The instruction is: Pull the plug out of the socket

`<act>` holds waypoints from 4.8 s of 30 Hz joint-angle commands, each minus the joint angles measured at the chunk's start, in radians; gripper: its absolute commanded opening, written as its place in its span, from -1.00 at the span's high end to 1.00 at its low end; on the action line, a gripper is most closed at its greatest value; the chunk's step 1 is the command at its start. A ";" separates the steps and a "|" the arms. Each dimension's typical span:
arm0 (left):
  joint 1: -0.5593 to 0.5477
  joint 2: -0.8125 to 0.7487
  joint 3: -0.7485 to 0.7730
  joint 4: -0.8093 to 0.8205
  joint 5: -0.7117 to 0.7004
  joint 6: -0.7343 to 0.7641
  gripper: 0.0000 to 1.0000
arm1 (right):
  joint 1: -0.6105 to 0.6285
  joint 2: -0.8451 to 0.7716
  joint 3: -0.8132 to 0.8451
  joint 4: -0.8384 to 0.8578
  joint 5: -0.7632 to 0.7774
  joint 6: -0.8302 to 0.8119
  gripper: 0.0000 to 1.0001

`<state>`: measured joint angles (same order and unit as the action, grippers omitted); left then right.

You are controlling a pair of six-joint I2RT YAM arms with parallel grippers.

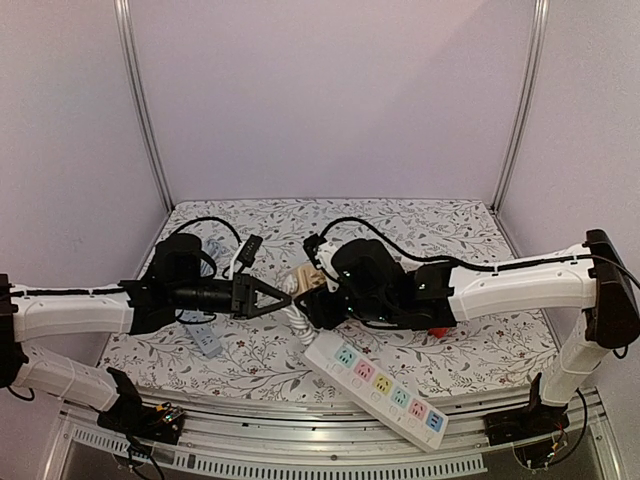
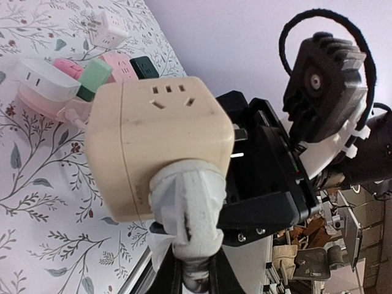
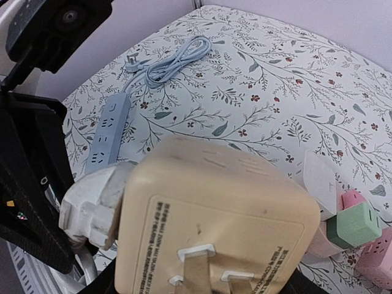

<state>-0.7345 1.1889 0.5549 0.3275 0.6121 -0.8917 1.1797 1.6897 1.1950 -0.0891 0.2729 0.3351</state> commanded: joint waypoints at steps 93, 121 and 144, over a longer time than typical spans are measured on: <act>0.074 0.073 0.149 -0.248 0.027 0.134 -0.14 | 0.004 0.040 0.105 0.012 -0.048 -0.071 0.96; -0.035 0.107 0.126 -0.152 -0.059 0.080 0.92 | -0.018 0.070 0.155 -0.056 0.067 0.086 0.98; -0.092 -0.059 0.052 -0.197 -0.216 -0.022 1.00 | 0.009 -0.011 0.072 0.035 -0.074 -0.044 1.00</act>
<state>-0.8356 1.1210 0.5522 0.1490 0.3325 -0.8963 1.1549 1.7679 1.2858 -0.1612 0.2253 0.4286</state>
